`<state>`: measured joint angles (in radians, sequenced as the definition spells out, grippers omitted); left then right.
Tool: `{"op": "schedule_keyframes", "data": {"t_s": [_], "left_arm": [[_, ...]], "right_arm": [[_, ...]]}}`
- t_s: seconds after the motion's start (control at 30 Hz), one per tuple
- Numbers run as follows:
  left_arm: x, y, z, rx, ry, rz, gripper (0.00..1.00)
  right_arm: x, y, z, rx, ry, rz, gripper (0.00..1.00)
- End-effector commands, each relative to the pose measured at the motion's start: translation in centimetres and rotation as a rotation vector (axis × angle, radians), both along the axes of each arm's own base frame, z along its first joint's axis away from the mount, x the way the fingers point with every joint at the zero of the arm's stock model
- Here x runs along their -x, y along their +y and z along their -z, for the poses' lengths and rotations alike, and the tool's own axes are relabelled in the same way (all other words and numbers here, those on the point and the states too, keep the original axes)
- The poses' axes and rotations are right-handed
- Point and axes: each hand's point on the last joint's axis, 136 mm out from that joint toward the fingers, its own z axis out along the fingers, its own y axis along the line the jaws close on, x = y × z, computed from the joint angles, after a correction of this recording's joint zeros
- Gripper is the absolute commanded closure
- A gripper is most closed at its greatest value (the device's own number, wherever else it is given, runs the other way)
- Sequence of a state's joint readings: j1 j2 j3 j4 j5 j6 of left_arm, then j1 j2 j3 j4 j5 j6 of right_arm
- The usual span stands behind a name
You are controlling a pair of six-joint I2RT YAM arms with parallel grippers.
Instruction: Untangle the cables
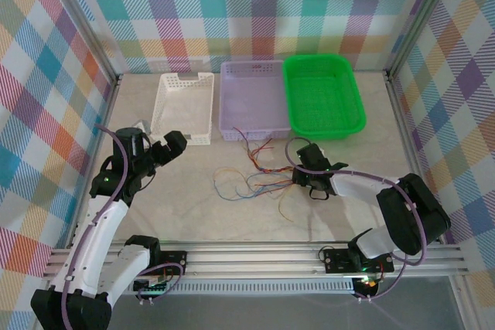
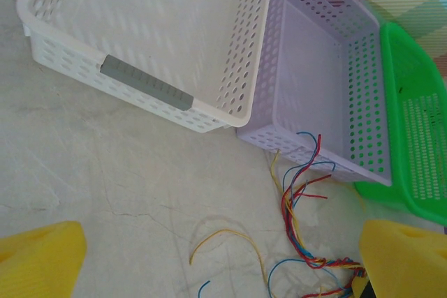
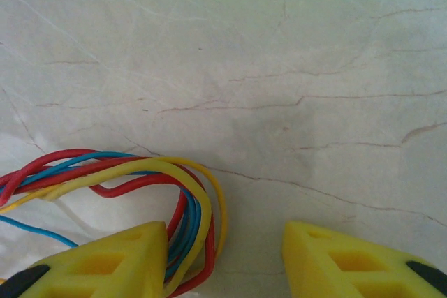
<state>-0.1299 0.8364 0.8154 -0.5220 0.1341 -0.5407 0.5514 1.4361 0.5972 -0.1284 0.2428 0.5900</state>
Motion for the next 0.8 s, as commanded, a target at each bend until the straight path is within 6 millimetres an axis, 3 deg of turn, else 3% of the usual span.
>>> {"op": "schedule_keyframes", "data": {"t_s": [0.0, 0.23, 0.43, 0.77], "left_arm": [[0.0, -0.2, -0.8, -0.017, -0.021, 0.019, 0.00], [0.0, -0.2, -0.8, -0.018, -0.019, 0.021, 0.00], [0.1, -0.1, -0.8, -0.026, -0.020, 0.021, 0.00], [0.1, -0.2, -0.9, -0.022, -0.022, 0.027, 0.00]], "right_arm": [[-1.2, 2.0, -1.6, -0.103, -0.073, -0.022, 0.51], [-1.2, 2.2, -2.5, -0.124, -0.090, -0.027, 0.51], [-0.6, 1.3, -0.3, -0.065, -0.024, -0.005, 0.53], [0.1, 0.8, 1.3, -0.054, 0.011, 0.020, 0.60]]}}
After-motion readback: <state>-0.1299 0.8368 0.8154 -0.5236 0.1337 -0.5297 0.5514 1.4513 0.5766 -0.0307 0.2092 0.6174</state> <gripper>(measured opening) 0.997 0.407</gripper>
